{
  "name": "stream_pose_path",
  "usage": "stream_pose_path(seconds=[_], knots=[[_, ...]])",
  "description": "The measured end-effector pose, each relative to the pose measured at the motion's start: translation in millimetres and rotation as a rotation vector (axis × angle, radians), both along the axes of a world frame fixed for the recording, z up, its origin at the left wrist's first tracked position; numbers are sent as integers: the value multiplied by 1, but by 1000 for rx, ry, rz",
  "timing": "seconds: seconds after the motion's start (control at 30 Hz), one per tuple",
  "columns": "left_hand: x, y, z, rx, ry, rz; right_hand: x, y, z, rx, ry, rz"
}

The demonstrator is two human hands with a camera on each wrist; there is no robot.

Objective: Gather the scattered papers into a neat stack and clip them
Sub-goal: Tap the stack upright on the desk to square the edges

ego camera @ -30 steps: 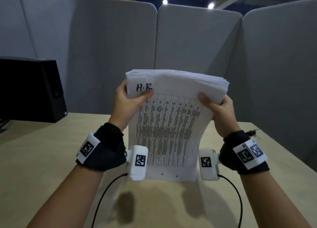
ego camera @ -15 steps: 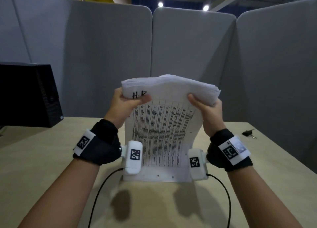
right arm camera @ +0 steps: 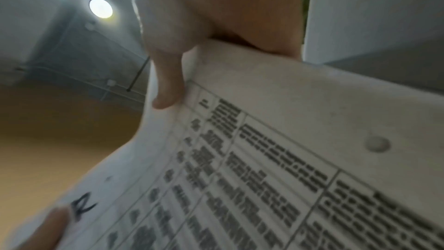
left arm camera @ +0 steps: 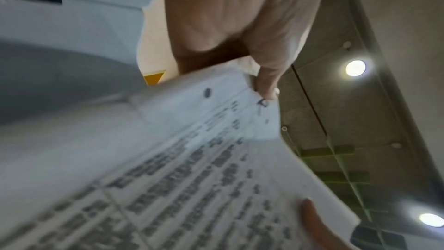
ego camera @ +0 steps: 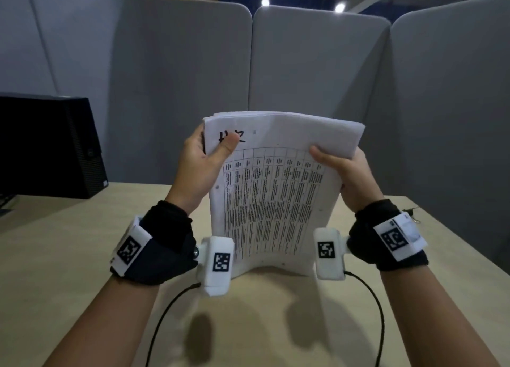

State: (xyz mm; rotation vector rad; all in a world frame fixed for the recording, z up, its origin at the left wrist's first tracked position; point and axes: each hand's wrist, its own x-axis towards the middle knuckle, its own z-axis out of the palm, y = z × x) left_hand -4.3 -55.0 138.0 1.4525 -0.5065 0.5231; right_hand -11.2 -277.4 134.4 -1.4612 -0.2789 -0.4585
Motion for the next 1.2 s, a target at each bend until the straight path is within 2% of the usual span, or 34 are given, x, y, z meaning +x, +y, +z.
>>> stream_pose_path(seconds=[0.17,0.33,0.5,0.63,0.8,0.9,1.07,1.1,1.2], knots=[[0,2,2,-30,-18,-33,-3,-8,6,-10,47,82],[2,-4,11,-37,-111,-6,-2,-10,8,52,71,72],[6,-11,8,-136,-209,228,-2,-5,9,56,49,23],[6,-14,0,-67,-433,468,1,-3,7,75,45,-19],[5,-14,-4,105,-561,695,0,2,7,87,33,-48],[4,-11,-5,128,-557,736,1,2,5,101,4,-72],[-4,-14,-20,149,-521,585,7,2,-2,81,-59,-102],[-4,-13,-25,133,-502,498,8,3,-2,80,-71,-99],[-6,-7,-29,-22,-298,117,11,3,-4,68,-97,-94]])
